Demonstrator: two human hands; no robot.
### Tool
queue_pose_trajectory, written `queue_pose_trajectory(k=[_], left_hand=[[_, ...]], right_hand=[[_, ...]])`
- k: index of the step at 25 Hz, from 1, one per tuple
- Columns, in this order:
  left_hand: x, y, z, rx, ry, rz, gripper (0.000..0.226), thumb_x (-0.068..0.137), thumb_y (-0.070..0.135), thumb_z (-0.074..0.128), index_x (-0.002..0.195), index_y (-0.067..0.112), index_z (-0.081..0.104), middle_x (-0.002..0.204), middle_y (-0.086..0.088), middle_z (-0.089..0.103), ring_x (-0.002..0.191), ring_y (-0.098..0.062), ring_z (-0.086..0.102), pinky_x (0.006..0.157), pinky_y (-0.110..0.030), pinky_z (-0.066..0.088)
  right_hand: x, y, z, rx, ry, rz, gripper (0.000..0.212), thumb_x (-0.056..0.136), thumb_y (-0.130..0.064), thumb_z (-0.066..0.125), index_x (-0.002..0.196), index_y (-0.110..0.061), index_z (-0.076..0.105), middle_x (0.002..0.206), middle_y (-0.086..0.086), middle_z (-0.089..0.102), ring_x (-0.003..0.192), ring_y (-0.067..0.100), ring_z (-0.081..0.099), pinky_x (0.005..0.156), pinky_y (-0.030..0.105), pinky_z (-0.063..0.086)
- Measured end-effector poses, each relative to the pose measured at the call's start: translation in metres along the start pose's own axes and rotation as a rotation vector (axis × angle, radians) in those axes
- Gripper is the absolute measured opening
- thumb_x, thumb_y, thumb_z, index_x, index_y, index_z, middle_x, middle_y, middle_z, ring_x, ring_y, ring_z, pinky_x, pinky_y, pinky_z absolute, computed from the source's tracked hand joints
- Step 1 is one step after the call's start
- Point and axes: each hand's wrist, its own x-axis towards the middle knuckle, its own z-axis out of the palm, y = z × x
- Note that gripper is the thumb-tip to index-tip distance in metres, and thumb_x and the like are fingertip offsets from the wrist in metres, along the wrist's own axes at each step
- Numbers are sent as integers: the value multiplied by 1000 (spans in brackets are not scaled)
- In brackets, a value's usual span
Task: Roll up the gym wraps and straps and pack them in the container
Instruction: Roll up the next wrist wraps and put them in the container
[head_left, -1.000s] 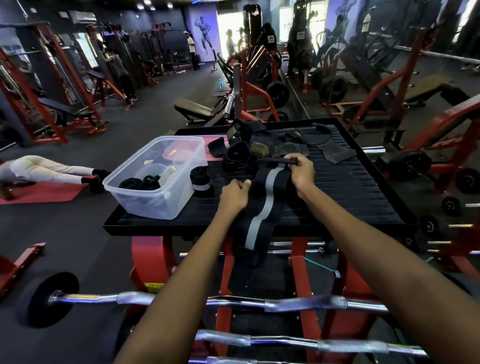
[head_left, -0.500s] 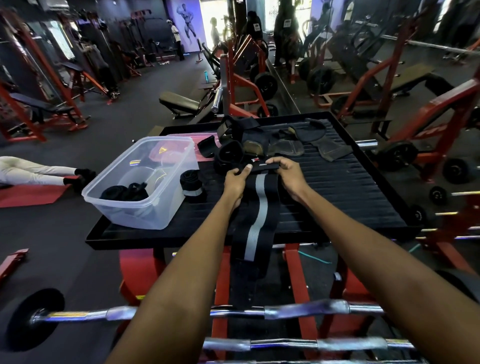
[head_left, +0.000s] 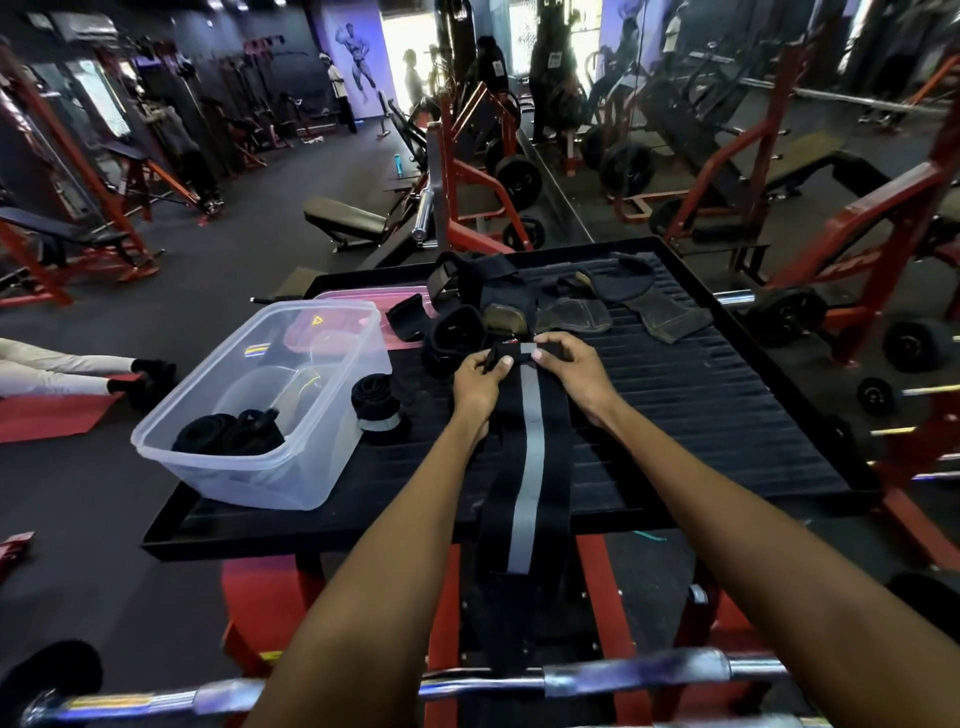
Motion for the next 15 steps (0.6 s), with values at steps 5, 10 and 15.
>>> queue_pose_trajectory(k=[5,10,15], left_hand=[[1,-11,-6,-58,-69,117,31,88,4,60,118,3,54,106,-7,62,94,-13,61,82,-17,51],[5,-22,-11,23,-89,249,26,88,-6,53,107,12,57,112,-4,59,103,-11,56,90,-18,47],[7,-24,-9,-117,9,171,23,88,9,62,110,7,57,103,-3,62,94,-9,59,81,-15,48]], right_hand=[[5,10,1,-24,-65,-39,18,86,-4,63,104,-4,64,103,7,65,92,12,61,85,22,48],[2,10,1,73,-70,-31,14,86,-7,63,100,-8,65,95,-2,67,86,0,63,82,14,48],[4,10,4,41,-72,-58,19,82,4,64,100,-3,64,101,7,65,92,10,60,85,18,48]])
